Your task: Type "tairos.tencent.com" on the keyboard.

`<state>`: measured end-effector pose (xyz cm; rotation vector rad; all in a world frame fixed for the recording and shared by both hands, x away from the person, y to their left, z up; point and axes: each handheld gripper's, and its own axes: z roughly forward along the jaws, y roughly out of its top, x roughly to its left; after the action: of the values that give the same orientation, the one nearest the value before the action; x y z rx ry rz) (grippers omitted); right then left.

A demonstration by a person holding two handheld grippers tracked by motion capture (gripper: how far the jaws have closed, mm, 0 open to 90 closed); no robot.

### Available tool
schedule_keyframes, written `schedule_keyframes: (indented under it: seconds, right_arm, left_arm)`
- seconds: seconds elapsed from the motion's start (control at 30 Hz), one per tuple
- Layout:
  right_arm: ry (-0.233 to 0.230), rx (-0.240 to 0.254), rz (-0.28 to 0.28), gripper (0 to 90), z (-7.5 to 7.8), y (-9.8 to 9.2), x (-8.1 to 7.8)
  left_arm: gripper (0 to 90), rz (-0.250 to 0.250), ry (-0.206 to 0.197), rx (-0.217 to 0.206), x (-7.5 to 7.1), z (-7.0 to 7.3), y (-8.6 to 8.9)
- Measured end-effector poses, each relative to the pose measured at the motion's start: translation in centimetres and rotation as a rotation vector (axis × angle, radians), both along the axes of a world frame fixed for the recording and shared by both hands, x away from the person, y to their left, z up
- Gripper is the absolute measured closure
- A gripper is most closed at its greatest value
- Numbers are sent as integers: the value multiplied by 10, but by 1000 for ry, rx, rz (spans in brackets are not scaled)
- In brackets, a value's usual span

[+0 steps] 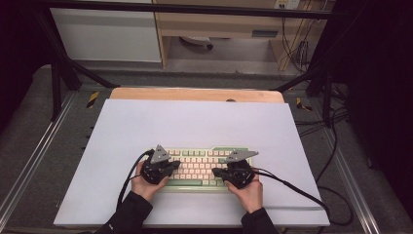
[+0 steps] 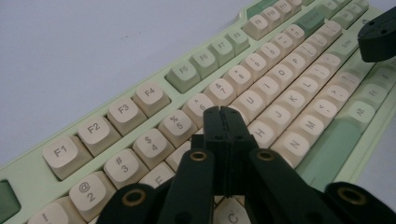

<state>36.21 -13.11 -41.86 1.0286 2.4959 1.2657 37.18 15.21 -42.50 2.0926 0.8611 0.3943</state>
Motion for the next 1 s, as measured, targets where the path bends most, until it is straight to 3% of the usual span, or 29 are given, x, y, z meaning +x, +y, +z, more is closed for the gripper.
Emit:
schedule_keyframes:
  seconds: [0.5,1.0]
  right_arm:
    - [7,-2,2,900,-2,1,0]
    - [4,-5,6,900,-2,1,0]
  left_arm:
    - [900,20,-1,-21,-11,6,22]
    - [900,68,5,-23,-3,3,35]
